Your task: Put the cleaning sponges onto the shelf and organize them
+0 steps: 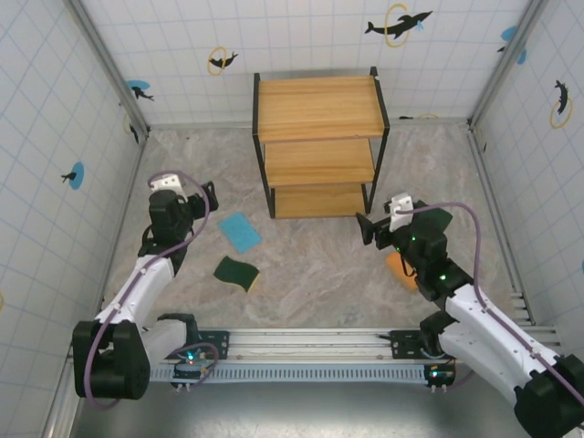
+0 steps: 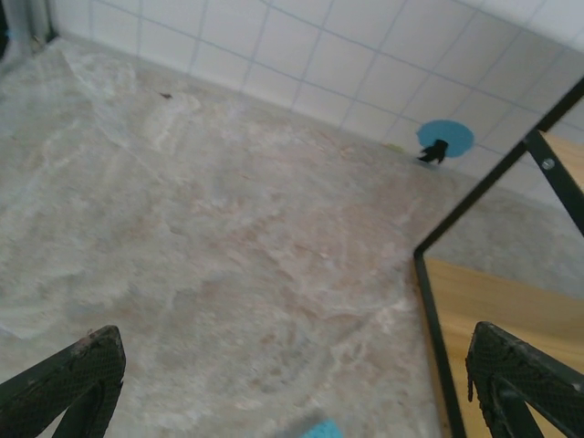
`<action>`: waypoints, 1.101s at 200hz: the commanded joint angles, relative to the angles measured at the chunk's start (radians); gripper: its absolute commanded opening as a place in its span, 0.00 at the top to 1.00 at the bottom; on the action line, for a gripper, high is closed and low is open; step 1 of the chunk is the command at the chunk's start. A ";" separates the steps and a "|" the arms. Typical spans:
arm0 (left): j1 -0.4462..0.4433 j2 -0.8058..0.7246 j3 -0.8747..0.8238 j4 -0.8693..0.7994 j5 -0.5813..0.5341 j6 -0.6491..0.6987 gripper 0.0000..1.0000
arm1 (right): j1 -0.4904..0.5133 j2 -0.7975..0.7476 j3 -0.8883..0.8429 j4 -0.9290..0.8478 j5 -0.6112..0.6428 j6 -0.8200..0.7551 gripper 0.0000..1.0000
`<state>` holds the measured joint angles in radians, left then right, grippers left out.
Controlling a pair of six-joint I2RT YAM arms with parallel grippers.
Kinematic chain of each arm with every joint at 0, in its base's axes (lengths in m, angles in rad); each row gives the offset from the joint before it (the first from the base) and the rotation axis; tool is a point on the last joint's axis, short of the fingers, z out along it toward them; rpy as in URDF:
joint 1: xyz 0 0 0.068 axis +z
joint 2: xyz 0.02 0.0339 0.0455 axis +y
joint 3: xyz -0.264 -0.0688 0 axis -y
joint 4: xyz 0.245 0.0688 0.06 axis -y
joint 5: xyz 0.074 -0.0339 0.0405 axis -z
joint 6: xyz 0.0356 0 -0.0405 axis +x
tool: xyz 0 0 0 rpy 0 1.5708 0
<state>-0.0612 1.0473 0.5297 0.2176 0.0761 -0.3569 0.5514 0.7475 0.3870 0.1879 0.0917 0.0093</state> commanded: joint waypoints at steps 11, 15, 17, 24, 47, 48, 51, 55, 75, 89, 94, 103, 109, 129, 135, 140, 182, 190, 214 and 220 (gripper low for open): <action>-0.002 -0.031 -0.040 -0.043 0.131 -0.066 0.02 | 0.117 0.011 0.012 0.008 0.049 -0.009 0.02; -0.002 -0.034 -0.045 -0.037 0.141 -0.069 0.02 | 0.137 0.015 0.006 0.024 0.056 -0.009 0.02; -0.001 -0.036 -0.046 -0.034 0.146 -0.070 0.02 | 0.146 0.018 0.001 0.033 0.061 -0.010 0.02; -0.002 -0.039 -0.049 -0.031 0.156 -0.076 0.02 | 0.183 0.030 -0.014 0.069 0.074 -0.012 0.03; -0.001 -0.040 -0.034 -0.056 0.171 -0.100 0.02 | 0.304 0.091 -0.057 0.215 0.125 -0.019 0.04; -0.002 -0.040 -0.032 -0.058 0.171 -0.101 0.02 | 0.309 0.095 -0.057 0.221 0.128 -0.021 0.04; -0.001 -0.039 -0.030 -0.062 0.174 -0.104 0.02 | 0.324 0.107 -0.059 0.231 0.134 -0.023 0.04; 0.000 -0.038 -0.025 -0.069 0.177 -0.108 0.02 | 0.344 0.126 -0.057 0.249 0.142 -0.028 0.04; 0.000 -0.036 -0.007 -0.091 0.206 -0.121 0.02 | 0.438 0.230 -0.028 0.287 0.185 -0.063 0.04; 0.001 -0.036 0.000 -0.106 0.218 -0.133 0.02 | 0.484 0.301 0.001 0.304 0.203 -0.073 0.04; 0.001 -0.036 0.002 -0.111 0.219 -0.135 0.02 | 0.497 0.324 0.005 0.325 0.201 -0.073 0.04; 0.003 -0.038 0.004 -0.121 0.221 -0.140 0.02 | 0.515 0.365 0.007 0.368 0.194 -0.072 0.03; 0.006 -0.041 0.003 -0.126 0.223 -0.145 0.02 | 0.525 0.390 0.008 0.400 0.186 -0.066 0.03; 0.018 -0.051 -0.011 -0.134 0.233 -0.158 0.02 | 0.557 0.477 0.020 0.494 0.158 -0.049 0.02; 0.025 -0.055 -0.018 -0.129 0.240 -0.162 0.02 | 0.570 0.509 0.030 0.513 0.158 -0.051 0.01; 0.030 -0.059 -0.024 -0.123 0.250 -0.166 0.02 | 0.582 0.533 0.039 0.526 0.159 -0.056 0.01; 0.080 -0.070 -0.006 -0.155 0.310 -0.170 0.03 | 0.650 0.742 0.108 0.675 0.154 -0.066 0.00; 0.085 -0.073 0.000 -0.167 0.319 -0.164 0.02 | 0.659 0.777 0.119 0.709 0.151 -0.065 0.00; 0.089 -0.069 -0.009 -0.152 0.351 -0.171 0.02 | 0.681 0.880 0.151 0.796 0.135 -0.059 0.00; 0.090 -0.063 -0.012 -0.148 0.358 -0.175 0.03 | 0.685 0.899 0.162 0.800 0.132 -0.056 0.00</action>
<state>0.0208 0.9901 0.5011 0.0746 0.3756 -0.5228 1.2182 1.5734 0.4889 0.8436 0.2356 -0.0490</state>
